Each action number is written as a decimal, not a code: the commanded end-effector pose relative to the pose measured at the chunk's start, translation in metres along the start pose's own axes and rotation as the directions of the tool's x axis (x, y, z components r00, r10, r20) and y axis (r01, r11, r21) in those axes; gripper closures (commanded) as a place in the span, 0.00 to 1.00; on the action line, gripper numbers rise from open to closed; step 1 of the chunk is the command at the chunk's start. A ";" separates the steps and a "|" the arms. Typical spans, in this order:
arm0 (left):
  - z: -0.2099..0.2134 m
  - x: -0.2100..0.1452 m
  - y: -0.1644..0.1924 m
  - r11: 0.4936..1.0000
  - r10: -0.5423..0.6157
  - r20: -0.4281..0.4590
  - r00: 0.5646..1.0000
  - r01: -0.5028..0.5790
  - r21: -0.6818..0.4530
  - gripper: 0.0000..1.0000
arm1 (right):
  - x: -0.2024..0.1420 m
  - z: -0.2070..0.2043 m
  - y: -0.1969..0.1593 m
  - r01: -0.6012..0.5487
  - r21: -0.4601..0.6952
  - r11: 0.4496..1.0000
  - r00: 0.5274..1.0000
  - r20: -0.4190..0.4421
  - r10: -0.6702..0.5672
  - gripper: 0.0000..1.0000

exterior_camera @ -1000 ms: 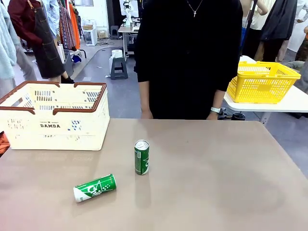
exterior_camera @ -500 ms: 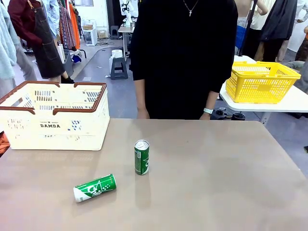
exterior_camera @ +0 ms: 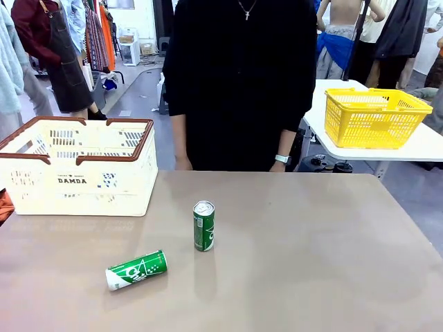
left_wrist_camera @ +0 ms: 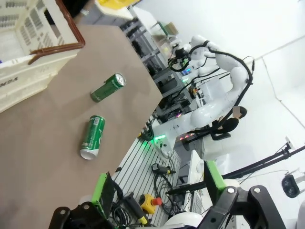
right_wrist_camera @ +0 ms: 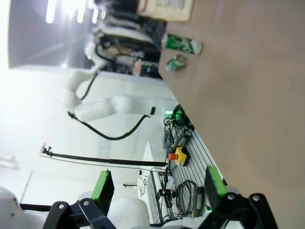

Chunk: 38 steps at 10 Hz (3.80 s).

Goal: Place the drinks into the Shopping basket.
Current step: Pick up one drink and place it into the Shopping basket.

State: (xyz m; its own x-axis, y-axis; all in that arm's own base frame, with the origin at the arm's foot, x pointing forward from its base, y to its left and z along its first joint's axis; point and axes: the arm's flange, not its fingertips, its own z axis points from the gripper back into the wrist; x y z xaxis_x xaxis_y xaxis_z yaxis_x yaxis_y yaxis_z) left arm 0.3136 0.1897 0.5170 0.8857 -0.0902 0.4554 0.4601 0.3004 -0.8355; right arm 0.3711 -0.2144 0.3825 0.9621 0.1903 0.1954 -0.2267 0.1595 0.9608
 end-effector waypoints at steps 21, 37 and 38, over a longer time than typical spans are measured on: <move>-0.518 0.093 -0.085 0.370 0.296 0.044 0.954 -0.157 0.916 0.00 | -0.001 -0.003 0.004 0.024 -0.015 1.000 1.000 0.004 -0.024 0.00; -0.568 0.093 -0.013 0.335 0.295 0.007 0.955 -0.110 0.936 1.00 | -0.001 -0.003 0.004 0.024 -0.015 1.000 1.000 0.004 -0.024 0.00; -0.567 0.093 -0.014 0.341 0.295 0.005 0.956 -0.110 0.933 1.00 | -0.001 -0.003 0.004 0.024 -0.015 1.000 1.000 0.004 -0.024 0.00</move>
State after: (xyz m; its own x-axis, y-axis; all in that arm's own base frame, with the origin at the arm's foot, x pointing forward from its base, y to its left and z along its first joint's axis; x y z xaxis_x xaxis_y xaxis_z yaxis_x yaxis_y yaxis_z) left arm 0.4279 -0.3591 0.3933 0.9860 -0.0106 0.1665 0.0218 0.9976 -0.0653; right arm 0.3705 -0.2143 0.3824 0.9622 0.1910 0.1941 -0.2258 0.1614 0.9607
